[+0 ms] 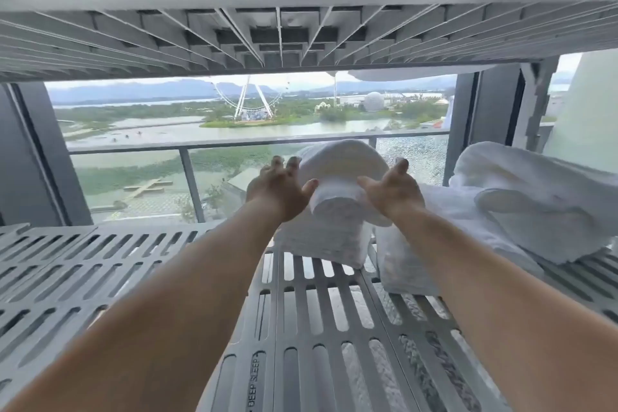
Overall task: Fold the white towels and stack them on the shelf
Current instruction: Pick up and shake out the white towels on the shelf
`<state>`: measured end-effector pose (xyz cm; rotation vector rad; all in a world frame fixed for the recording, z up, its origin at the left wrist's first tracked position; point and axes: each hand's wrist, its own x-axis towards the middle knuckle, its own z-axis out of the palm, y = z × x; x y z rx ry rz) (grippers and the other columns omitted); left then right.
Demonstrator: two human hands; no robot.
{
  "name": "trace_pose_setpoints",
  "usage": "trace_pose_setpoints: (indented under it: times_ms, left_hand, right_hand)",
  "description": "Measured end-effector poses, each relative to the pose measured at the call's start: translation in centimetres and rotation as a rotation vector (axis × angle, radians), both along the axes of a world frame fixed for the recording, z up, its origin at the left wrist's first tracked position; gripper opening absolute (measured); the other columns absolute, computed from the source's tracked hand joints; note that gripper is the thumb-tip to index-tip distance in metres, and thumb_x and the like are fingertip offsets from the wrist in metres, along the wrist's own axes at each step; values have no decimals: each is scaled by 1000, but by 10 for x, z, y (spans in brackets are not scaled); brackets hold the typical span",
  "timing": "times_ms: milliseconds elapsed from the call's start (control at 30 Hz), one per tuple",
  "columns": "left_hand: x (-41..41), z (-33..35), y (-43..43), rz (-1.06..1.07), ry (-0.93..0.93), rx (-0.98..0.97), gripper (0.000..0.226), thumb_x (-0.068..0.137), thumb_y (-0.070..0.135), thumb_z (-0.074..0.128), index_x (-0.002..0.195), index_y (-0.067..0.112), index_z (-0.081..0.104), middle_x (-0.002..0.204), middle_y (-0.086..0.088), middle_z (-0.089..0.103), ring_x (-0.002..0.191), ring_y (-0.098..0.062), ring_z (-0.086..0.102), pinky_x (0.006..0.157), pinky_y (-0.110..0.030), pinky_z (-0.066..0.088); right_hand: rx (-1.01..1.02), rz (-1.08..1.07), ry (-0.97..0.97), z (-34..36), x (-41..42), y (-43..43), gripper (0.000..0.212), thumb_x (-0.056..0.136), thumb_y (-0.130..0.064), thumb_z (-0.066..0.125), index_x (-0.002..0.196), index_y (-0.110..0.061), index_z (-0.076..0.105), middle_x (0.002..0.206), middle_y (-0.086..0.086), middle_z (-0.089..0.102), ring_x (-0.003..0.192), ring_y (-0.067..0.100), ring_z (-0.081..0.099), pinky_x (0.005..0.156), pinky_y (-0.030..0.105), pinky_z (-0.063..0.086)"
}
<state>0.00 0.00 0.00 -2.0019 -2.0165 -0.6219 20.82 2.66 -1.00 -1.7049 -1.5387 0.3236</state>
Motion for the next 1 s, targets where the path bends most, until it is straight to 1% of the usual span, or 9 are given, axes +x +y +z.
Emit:
trace_pose_setpoints:
  times_ms: [233,333,433,500,567,667,767,900,1000]
  left_hand:
    - [11,6,19,27,37,-99,75,97,68,32,154,19,30,148,-14,45,131,-35,51,100,-52,48]
    - [15,11,27,51,39,-142,51,104,48,38,140,12,47,137,-15,56,124,-33,56,97,-47,49]
    - [16,14,32,97,53,-74,23,101,24,45,117,15,59,119,-11,64,106,-32,62,82,-40,50]
    - [15,16,33,123,48,-54,20,96,14,46,107,17,63,109,-8,67,97,-32,63,80,-38,53]
    - [12,15,36,118,19,-19,22,93,8,46,101,17,64,102,-7,68,91,-31,63,81,-40,56]
    - [4,12,38,66,-45,100,22,96,9,46,105,16,65,101,-9,66,91,-32,62,73,-36,51]
    - [-5,7,40,-9,-144,206,22,102,15,47,116,13,64,105,-15,64,94,-34,63,76,-40,51]
    - [-9,-2,34,-76,-313,328,24,104,22,47,120,11,61,110,-17,63,92,-31,60,74,-37,46]
    - [-13,-1,27,-89,-398,392,23,104,22,45,118,11,60,109,-17,63,85,-27,54,72,-34,39]
  right_hand:
    - [-122,26,7,-4,3,25,87,82,-52,69,139,-3,26,126,21,58,113,38,59,93,41,48]
    - [-108,54,58,-10,8,33,83,81,-51,72,136,-1,34,126,20,57,113,37,59,90,39,47]
    - [-29,53,56,-10,10,37,62,83,-35,71,128,1,48,122,18,63,110,34,60,82,32,42]
    - [34,45,45,-9,11,37,45,85,-19,65,125,-1,55,120,19,65,110,35,61,85,33,45]
    - [84,45,64,-8,10,34,45,87,-11,59,131,-5,55,123,20,65,114,35,60,93,35,45]
    - [194,28,108,-9,5,28,50,88,-9,59,137,-9,53,125,17,65,116,34,59,95,34,45]
    - [291,-7,124,-11,-2,20,46,89,-7,57,135,-11,55,124,16,65,115,33,59,95,32,44]
    - [405,-29,66,-12,-10,9,41,87,-1,53,126,-11,61,117,15,67,109,31,61,87,28,42]
    - [438,-31,120,-7,-12,2,40,84,0,53,120,-13,63,114,11,68,106,28,61,80,22,36]
